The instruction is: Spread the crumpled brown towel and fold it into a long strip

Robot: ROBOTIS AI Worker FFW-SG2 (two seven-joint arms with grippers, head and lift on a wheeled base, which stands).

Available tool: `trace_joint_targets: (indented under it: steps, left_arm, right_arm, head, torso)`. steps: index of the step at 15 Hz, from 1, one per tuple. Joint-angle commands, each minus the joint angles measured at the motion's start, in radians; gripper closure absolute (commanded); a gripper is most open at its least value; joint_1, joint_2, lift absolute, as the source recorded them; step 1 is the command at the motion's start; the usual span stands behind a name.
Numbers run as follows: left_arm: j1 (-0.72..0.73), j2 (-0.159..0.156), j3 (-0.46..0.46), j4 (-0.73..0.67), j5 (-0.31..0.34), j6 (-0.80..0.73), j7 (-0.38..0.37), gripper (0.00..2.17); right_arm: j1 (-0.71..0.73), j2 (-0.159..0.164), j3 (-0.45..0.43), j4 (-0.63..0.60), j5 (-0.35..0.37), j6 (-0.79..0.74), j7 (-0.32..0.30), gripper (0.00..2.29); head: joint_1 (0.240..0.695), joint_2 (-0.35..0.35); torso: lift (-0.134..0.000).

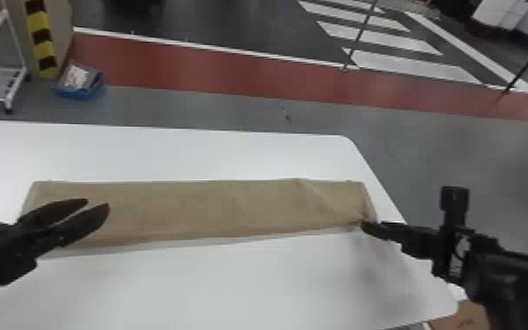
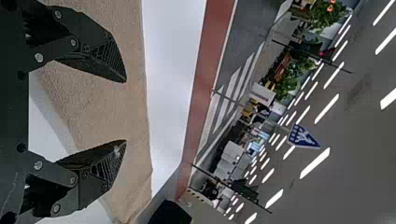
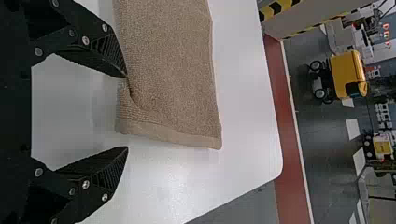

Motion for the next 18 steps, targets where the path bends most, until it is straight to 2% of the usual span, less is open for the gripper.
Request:
trace_joint_targets:
  steps: [1, 3, 4, 7, 8, 12, 15, 16, 18]
  left_arm:
    - [-0.028, -0.005, -0.072, 0.034, -0.044, -0.024, 0.007, 0.52]
    - [-0.032, -0.006, -0.115, 0.063, -0.090, -0.061, 0.034, 0.55]
    - [-0.032, -0.008, -0.126, 0.075, -0.111, -0.064, 0.053, 0.73]
    - [-0.026, 0.001, -0.133, 0.086, -0.154, -0.061, 0.071, 0.79]
    - [-0.023, 0.004, -0.133, 0.084, -0.164, -0.052, 0.085, 0.97]
    - [-0.019, 0.008, -0.126, 0.089, -0.219, -0.052, 0.097, 0.97]
    - [-0.031, 0.008, -0.126, 0.124, -0.239, -0.055, 0.097, 0.97]
    - [-0.034, 0.008, -0.126, 0.129, -0.240, -0.055, 0.097, 0.97]
    - [-0.034, 0.008, -0.124, 0.133, -0.246, -0.055, 0.097, 0.98]
  right_arm:
    - [0.006, 0.000, -0.006, -0.010, -0.003, 0.003, 0.002, 0.41]
    - [0.009, 0.000, -0.015, -0.010, -0.005, 0.003, 0.008, 0.41]
    - [0.009, -0.001, -0.018, -0.010, -0.005, 0.003, 0.009, 0.41]
    - [0.006, -0.006, -0.027, -0.010, -0.005, 0.000, 0.018, 0.42]
    - [0.005, -0.006, -0.027, -0.010, -0.006, 0.003, 0.020, 0.48]
    - [-0.001, -0.011, -0.029, -0.010, -0.019, 0.000, 0.021, 0.48]
    - [-0.010, -0.017, -0.027, -0.003, -0.017, 0.003, 0.034, 0.48]
    - [-0.012, -0.020, -0.026, 0.002, -0.017, 0.003, 0.035, 0.57]
    - [-0.018, -0.026, -0.026, 0.010, -0.011, 0.000, 0.037, 0.59]
  head:
    - [0.695, -0.350]
    - [0.695, -0.350]
    - [0.695, -0.350]
    - [0.695, -0.350]
    - [0.695, -0.350]
    - [0.695, -0.350]
    - [0.695, -0.350]
    - [0.695, -0.350]
    - [0.695, -0.350]
  torso:
    - [-0.123]
    - [-0.123]
    - [-0.123]
    - [-0.123]
    - [-0.123]
    - [-0.123]
    - [-0.123]
    - [-0.123]
    - [-0.123]
